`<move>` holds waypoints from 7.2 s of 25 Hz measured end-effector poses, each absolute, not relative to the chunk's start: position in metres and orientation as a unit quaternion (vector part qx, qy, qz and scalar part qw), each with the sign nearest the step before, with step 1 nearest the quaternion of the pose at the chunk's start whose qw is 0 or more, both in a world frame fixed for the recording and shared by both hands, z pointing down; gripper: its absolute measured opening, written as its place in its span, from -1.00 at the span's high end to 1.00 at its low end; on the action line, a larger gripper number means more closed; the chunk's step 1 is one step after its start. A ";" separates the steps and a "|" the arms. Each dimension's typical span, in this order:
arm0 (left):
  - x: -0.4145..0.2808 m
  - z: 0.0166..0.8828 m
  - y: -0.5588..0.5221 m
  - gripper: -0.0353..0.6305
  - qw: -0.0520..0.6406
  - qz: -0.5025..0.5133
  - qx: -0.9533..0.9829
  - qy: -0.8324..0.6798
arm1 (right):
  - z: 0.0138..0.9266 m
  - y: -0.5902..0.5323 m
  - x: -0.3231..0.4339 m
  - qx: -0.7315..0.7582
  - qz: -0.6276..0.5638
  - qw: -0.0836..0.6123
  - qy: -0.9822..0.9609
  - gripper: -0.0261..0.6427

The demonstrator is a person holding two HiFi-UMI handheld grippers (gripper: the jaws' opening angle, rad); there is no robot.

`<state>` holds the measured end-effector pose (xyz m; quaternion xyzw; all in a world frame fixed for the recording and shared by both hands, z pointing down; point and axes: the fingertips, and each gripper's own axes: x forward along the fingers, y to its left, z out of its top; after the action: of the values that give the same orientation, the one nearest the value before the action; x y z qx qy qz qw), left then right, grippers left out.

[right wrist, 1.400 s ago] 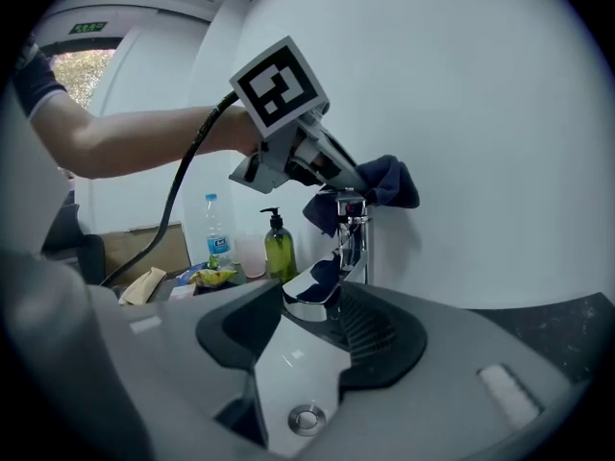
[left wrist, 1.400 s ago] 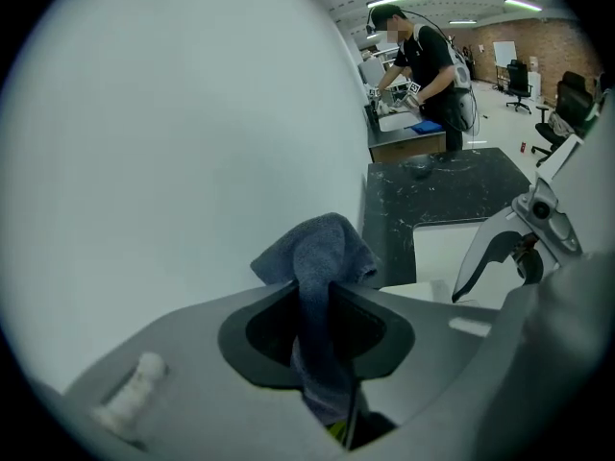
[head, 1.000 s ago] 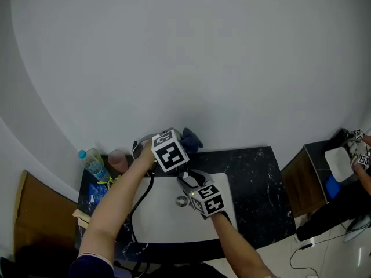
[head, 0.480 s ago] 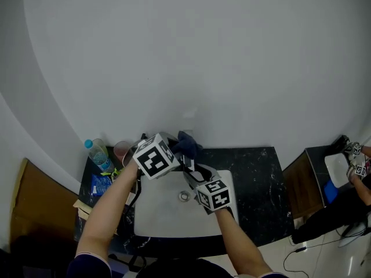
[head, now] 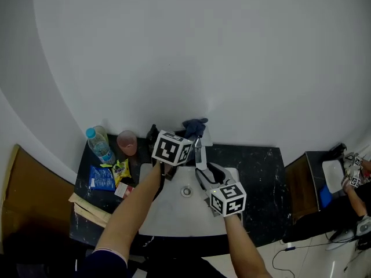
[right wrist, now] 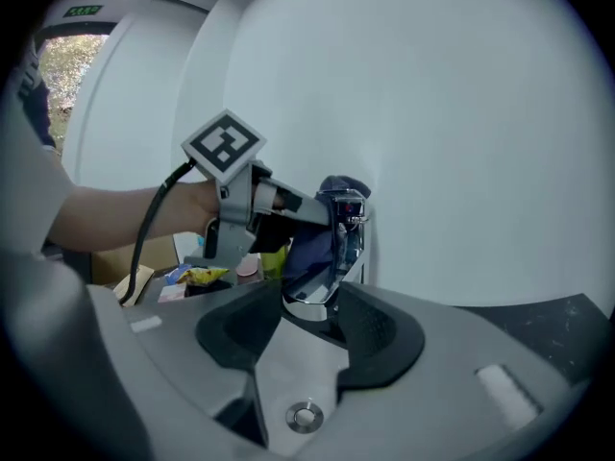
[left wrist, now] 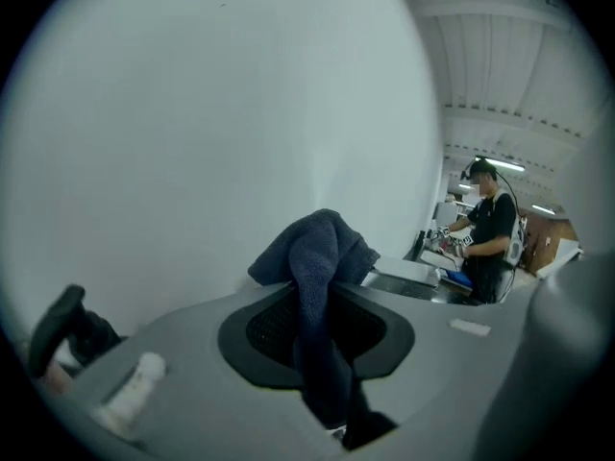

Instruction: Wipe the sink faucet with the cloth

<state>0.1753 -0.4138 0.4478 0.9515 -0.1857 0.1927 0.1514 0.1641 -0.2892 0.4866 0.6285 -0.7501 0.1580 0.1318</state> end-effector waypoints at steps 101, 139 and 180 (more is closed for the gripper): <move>0.177 0.544 -0.248 0.67 0.198 0.193 0.910 -0.310 | 0.447 -0.269 0.202 0.442 0.128 0.113 -0.881 0.90; 0.229 0.440 -0.378 0.68 0.156 0.104 0.779 -0.598 | 0.435 -0.241 0.314 0.366 0.105 0.038 -0.924 0.90; 0.223 0.426 -0.430 0.68 -0.203 0.478 0.853 0.039 | 0.423 -0.246 0.270 0.520 0.096 0.078 -0.845 0.90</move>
<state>0.2234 -0.4302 0.4263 0.8535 0.0391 0.4784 -0.2029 0.2697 -0.2459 0.4229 0.5203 -0.8450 0.0956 0.0779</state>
